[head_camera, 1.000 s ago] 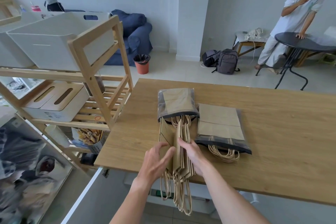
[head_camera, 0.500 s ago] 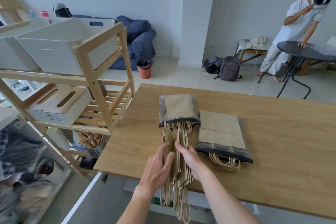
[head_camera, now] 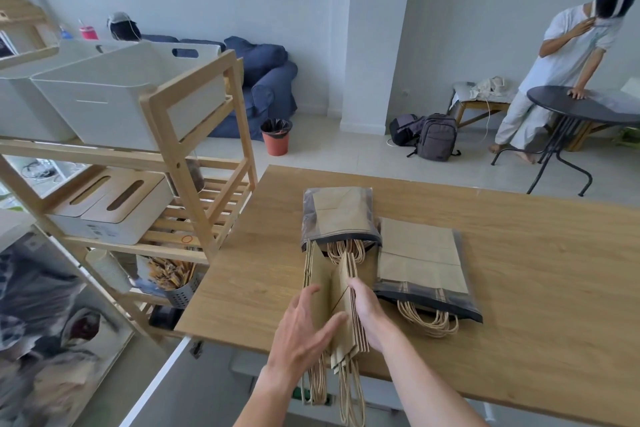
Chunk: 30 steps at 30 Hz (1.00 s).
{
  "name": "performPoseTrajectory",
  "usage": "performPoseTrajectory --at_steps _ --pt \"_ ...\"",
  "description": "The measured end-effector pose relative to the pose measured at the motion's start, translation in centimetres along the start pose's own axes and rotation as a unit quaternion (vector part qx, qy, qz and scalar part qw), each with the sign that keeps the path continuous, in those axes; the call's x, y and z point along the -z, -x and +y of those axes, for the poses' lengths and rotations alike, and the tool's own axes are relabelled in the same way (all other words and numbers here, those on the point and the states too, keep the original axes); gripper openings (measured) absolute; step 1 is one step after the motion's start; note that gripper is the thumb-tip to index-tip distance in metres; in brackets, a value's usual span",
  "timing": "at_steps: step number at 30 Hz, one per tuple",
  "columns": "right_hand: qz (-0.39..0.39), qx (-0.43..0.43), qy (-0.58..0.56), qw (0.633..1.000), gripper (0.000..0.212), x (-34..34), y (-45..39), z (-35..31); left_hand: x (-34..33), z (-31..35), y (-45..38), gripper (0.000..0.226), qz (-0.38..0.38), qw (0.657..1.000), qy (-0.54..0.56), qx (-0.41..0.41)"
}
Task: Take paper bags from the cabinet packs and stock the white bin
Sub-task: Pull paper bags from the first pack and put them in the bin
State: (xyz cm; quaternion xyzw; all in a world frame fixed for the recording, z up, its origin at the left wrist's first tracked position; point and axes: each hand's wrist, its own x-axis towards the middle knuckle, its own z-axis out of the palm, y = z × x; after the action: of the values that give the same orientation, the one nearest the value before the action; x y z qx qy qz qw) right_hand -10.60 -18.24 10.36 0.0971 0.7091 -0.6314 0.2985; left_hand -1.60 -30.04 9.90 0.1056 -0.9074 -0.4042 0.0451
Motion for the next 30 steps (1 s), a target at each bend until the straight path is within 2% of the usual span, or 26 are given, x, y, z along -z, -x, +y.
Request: performPoseTrajectory --at_steps 3,9,10,12,13,17,22,27,30 --pt "-0.017 -0.006 -0.003 1.0 0.077 -0.1 -0.1 0.1 0.2 0.4 -0.1 0.092 -0.001 1.0 -0.004 -0.006" --pt "-0.024 -0.02 -0.002 0.999 0.081 0.1 -0.5 -0.1 0.4 0.6 -0.9 0.061 -0.005 1.0 0.016 -0.014" --pt "-0.023 -0.02 0.0 1.0 0.086 -0.2 -0.3 -0.5 0.4 0.5 -1.1 0.059 -0.009 1.0 0.016 -0.016" --pt "-0.025 -0.021 0.005 0.999 0.108 -0.3 -0.9 -0.5 0.3 0.2 -1.3 0.05 -0.013 1.0 0.014 -0.021" --pt "-0.022 -0.021 0.006 1.0 0.11 -0.3 -1.3 -0.3 0.1 0.1 -1.4 0.045 -0.011 1.0 0.016 -0.023" --pt "-0.007 -0.027 0.023 0.999 0.077 -0.2 -1.2 -0.9 -0.1 0.0 -1.9 0.04 0.012 0.999 0.027 -0.041" --pt "-0.005 -0.035 0.043 0.998 0.076 0.2 -1.4 -1.5 -0.2 0.4 -2.4 0.027 0.012 0.999 0.03 -0.041" --pt "0.003 -0.025 0.043 0.999 0.078 0.4 -1.9 -1.2 -0.4 0.2 -2.6 0.061 -0.023 0.999 -0.045 -0.021" --pt "0.006 -0.027 0.044 0.999 0.078 0.5 -2.1 -1.4 -0.2 0.7 -2.9 0.048 -0.013 0.999 -0.03 -0.022"
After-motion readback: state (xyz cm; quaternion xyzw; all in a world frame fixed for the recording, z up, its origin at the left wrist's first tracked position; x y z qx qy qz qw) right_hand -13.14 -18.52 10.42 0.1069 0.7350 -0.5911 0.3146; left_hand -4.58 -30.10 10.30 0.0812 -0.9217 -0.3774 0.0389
